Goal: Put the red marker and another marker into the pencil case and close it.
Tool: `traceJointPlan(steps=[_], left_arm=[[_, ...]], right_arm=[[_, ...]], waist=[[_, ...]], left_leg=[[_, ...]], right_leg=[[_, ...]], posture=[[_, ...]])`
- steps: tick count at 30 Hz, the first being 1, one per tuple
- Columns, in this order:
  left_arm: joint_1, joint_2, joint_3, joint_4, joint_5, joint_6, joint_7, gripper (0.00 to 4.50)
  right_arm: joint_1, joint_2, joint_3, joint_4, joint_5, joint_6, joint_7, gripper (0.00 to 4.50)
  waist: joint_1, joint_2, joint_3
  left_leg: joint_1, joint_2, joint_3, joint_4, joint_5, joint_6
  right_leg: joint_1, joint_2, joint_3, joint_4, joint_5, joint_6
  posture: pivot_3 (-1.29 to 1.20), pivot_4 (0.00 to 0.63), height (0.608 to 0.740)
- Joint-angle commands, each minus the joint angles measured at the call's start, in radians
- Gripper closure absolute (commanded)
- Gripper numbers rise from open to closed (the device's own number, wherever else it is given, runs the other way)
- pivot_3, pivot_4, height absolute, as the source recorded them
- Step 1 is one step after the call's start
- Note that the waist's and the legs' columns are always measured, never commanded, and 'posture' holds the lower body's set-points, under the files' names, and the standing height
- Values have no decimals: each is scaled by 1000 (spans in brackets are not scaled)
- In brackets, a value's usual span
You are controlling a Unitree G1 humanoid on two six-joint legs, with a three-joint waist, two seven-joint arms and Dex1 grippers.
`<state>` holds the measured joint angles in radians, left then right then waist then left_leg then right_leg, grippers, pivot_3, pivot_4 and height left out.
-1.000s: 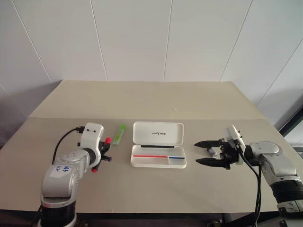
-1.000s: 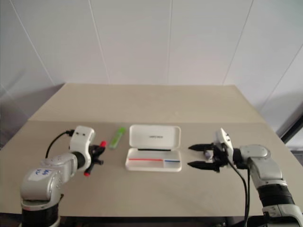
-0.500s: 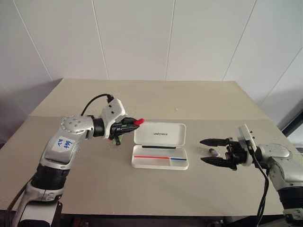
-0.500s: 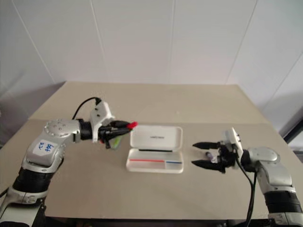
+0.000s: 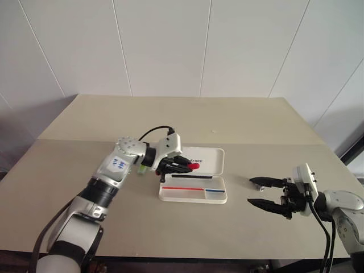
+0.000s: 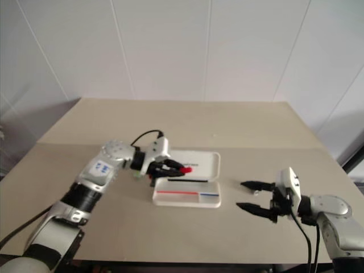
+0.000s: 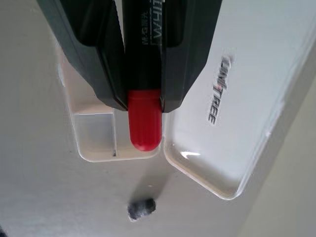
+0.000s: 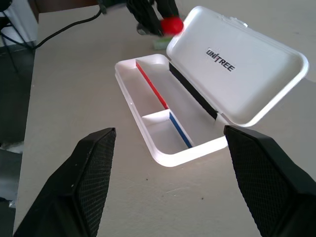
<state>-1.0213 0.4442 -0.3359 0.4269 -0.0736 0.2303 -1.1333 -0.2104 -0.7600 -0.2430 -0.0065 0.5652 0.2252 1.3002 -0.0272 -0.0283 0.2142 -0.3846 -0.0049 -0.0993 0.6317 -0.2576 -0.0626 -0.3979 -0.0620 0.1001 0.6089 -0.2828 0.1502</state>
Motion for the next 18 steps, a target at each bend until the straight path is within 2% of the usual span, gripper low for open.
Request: traceJointPlan(steps=[1, 6, 18], left_arm=[[-55, -25, -31, 105, 69, -114, -4, 3881], [-87, -70, -49, 187, 108, -189, -29, 3881], [-126, -141, -38, 253, 147, -193, -24, 3881]], right_arm=[[30, -5, -44, -59, 29, 5, -31, 0], [82, -11, -67, -100, 41, 11, -67, 0], [137, -13, -87, -152, 54, 22, -114, 0]], waist=[[-2, 0, 0], [-1, 0, 0], [-1, 0, 0]], left_leg=[[0, 0, 0, 0, 0, 0], [0, 0, 0, -1, 0, 0], [-1, 0, 0, 0, 0, 1]], right_leg=[[0, 0, 0, 0, 0, 0], [-1, 0, 0, 0, 0, 1], [-1, 0, 0, 0, 0, 1]], posture=[[0, 150, 740], [0, 150, 740], [0, 150, 740]])
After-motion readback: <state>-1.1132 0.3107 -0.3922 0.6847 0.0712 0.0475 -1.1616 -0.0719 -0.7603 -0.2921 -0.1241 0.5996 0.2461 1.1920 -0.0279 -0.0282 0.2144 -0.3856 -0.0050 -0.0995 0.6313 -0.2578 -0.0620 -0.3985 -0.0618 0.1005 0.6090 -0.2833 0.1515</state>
